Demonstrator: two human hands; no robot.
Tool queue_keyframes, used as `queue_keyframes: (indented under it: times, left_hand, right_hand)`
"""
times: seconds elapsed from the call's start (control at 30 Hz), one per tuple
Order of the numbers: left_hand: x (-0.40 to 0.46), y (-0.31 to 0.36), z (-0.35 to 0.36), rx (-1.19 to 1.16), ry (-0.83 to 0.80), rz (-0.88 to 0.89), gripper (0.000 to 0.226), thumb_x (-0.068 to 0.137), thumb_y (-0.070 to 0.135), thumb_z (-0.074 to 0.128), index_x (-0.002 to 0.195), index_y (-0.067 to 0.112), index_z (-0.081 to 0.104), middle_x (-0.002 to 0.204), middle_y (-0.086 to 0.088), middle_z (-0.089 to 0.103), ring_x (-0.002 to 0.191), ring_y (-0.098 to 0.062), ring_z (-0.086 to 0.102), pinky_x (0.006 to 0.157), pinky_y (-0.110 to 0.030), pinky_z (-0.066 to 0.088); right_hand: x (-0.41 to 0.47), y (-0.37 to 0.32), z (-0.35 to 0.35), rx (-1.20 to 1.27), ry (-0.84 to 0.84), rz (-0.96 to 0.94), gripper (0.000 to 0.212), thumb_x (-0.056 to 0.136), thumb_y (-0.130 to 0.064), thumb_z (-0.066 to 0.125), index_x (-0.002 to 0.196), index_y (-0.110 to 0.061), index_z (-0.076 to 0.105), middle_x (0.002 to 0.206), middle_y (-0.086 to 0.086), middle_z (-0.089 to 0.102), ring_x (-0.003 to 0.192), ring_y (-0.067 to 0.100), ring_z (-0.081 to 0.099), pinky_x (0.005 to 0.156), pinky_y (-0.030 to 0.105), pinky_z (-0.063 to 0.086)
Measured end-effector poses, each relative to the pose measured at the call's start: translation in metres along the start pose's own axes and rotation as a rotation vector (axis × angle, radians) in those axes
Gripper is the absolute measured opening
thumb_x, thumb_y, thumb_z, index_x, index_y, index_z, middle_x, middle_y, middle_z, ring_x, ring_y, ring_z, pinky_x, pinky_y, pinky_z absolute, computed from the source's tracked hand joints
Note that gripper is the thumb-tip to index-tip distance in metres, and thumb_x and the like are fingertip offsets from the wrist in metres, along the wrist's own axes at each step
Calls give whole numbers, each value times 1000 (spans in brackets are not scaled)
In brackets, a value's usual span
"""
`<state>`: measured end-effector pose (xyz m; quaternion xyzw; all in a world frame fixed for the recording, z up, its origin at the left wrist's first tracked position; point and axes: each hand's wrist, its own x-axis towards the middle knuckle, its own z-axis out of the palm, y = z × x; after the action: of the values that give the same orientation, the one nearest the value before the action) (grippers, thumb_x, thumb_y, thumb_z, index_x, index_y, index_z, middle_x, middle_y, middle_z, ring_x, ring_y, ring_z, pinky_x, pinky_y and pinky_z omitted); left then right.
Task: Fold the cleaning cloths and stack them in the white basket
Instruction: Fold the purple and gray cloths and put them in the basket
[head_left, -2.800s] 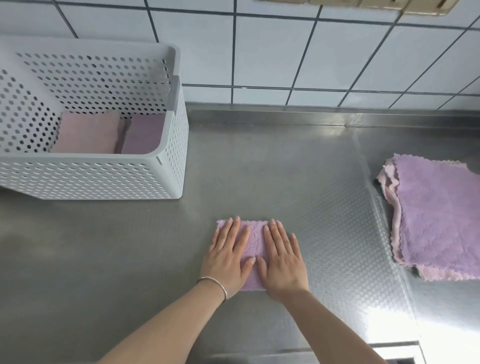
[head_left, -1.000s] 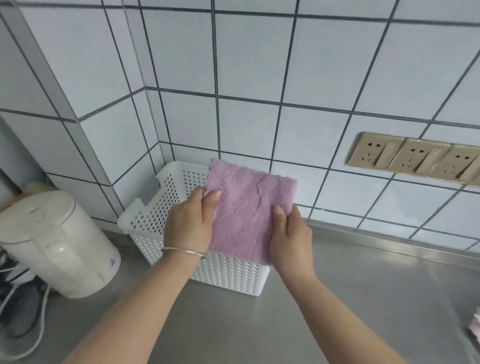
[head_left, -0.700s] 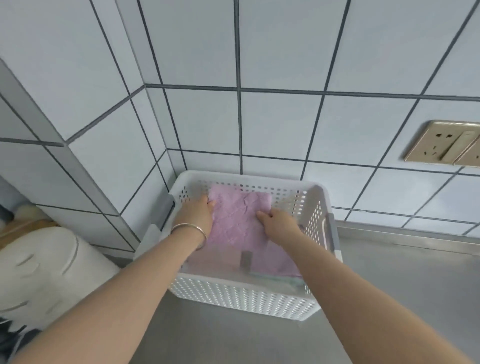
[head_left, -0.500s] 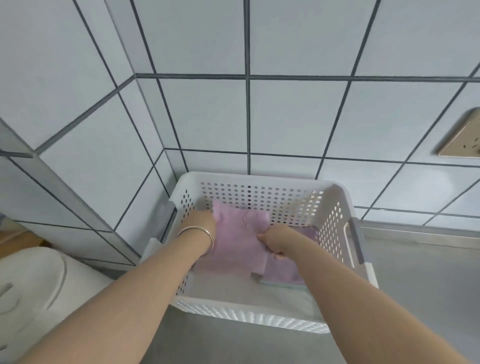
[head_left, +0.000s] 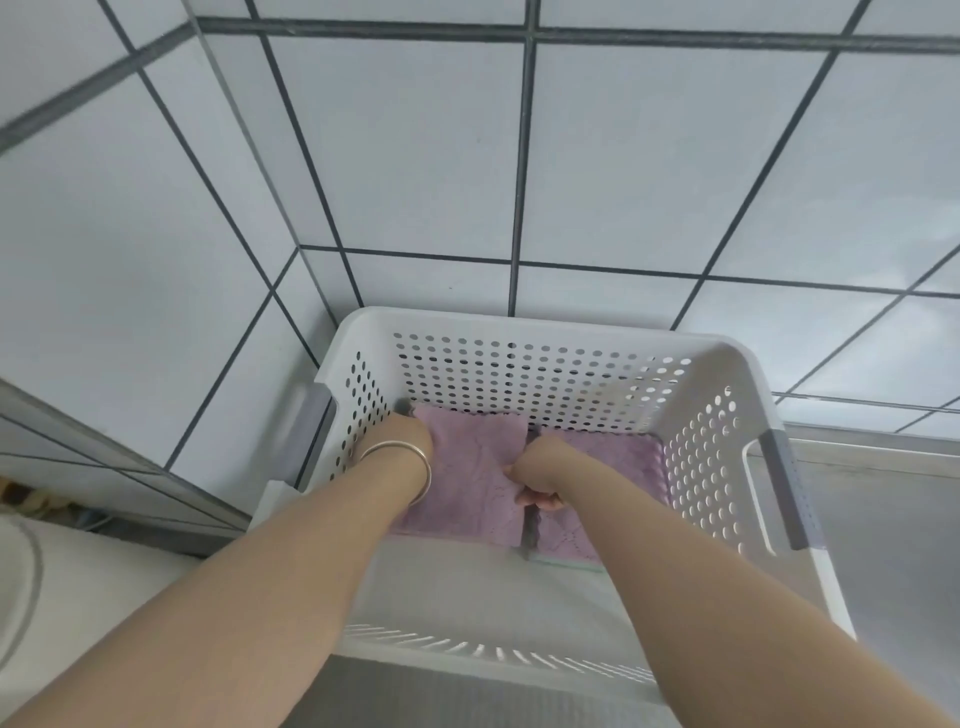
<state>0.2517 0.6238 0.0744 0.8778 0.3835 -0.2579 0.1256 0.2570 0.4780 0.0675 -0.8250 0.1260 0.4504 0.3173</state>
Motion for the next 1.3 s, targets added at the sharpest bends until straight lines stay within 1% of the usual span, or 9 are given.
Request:
queue_keyframes:
  times: [0.17,0.33,0.43,0.53,0.6,0.67,0.9,1.07,1.3]
  left_hand:
    - [10,1,2,89,-22,8,40,100,23,29,125,0,51,131,-17,52,120,-31,49,99,-40,39]
    - [7,0,-7,150,-81,82,40,100,16,27,136,1,40,142,-15,41,130,-30,40,105,-39,33]
    - [-3,-2,-10,356,54,317,40,95,2,29,131,3,44,131,-14,51,116,-27,51,92,-34,43]
    - [-16,-1,-1,450,271,609,36,88,-5,36,123,3,43,117,-13,55,98,-27,57,74,-32,43]
    - [-20,-2,10,438,238,724,39,87,7,52,125,7,42,123,-11,51,107,-28,55,83,-34,48]
    - [-20,-2,20,468,107,759,54,83,27,65,128,11,42,128,-10,46,113,-29,51,92,-38,47]
    - [4,-5,34,814,-61,666,89,80,45,60,146,4,16,143,-21,29,132,-36,32,109,-44,31]
    - [9,-8,38,787,-144,587,104,84,51,56,146,8,-16,153,-21,-13,142,-39,-3,116,-43,7]
    - [11,-8,43,796,-134,615,106,84,51,55,145,7,-19,152,-23,-18,141,-39,-8,115,-43,1]
  right_hand:
    - [5,1,2,26,-12,-14,37,96,-24,50,126,-3,44,65,4,59,49,10,48,47,20,41]
    - [2,1,1,46,-10,-62,37,93,-22,56,122,-1,47,65,5,61,40,6,51,41,17,43]
    - [-1,0,2,22,-3,-80,31,92,-24,58,112,-1,52,67,5,61,49,10,54,49,20,48]
    - [-9,-6,7,-427,274,-177,20,92,-21,55,103,-4,59,90,6,63,79,19,63,64,28,52]
    - [-16,-13,12,-690,494,-299,19,91,-16,53,107,-8,59,103,5,63,94,22,62,64,29,48]
    - [-20,-18,17,-735,529,-431,31,90,-23,58,117,-9,52,115,6,56,105,24,56,70,32,48]
    - [-8,6,22,-995,293,-521,79,87,-45,56,146,-7,21,155,14,9,143,27,8,114,42,17]
    - [9,15,27,-996,243,-503,91,88,-52,51,150,-10,-1,157,9,-10,145,24,-7,118,39,2]
    - [24,16,31,-1070,227,-472,90,90,-53,45,150,-11,-7,156,9,-14,145,22,-9,118,42,1]
